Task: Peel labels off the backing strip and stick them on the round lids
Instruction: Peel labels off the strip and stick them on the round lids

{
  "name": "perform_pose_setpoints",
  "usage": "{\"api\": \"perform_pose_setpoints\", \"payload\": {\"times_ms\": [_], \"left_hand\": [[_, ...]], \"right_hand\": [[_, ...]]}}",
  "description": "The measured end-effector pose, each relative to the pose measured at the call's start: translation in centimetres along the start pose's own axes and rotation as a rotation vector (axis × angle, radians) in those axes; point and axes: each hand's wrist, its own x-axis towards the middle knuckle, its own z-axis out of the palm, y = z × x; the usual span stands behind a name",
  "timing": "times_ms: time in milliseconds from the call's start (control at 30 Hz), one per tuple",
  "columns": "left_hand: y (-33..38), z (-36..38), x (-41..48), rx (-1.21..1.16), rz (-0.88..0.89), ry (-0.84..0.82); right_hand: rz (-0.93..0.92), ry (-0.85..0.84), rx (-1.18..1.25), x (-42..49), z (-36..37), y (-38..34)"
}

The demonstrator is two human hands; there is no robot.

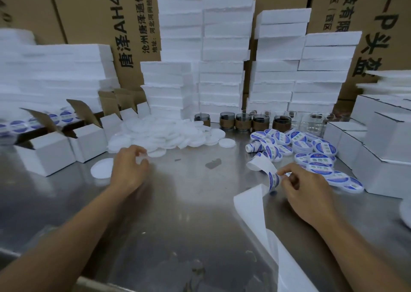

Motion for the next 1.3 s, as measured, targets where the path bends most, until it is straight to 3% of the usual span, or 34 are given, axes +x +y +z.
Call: {"api": "perform_pose_setpoints", "payload": {"times_ms": [100, 200, 333, 800, 933, 1033, 1167, 1300], "left_hand": [[-2.5, -1.8, 1.0, 0.233, -0.070, 0.026], [-3.8, -2.6, 1.5, 0.370, -0.124, -0.062], [-4.3, -2.6, 1.5, 0.360, -0.146, -0.160], [-2.8, -0.8, 0.5, 0.158, 0.003, -0.060], [1.6, -0.5, -0.5, -0.107, 0.138, 0.012], [6.5, 0.5, -1.5, -0.330, 0.208, -0.085], [12.2, 3.1, -4.5, -0.857, 0.051, -0.335], [15.2, 5.9, -6.5, -1.168, -0.127, -0.532]], "right_hand": [[-0.003, -0.012, -0.016, 0.1, 0.0, -0.2], [0.003, 0.005, -0.001, 0.1, 0.0, -0.3], [0.015, 0.024, 0.034, 0.0, -0.1, -0.4], [0.018, 0.044, 0.058, 0.1, 0.2, 0.0], [0.016, 0.039, 0.061, 0.3, 0.3, 0.0], [0.012, 0.061, 0.075, 0.3, 0.4, -0.1], [0.032, 0.074, 0.177, 0.3, 0.7, -0.6], [0.048, 0.047, 0.217, 0.2, 1.0, -1.0]]}}
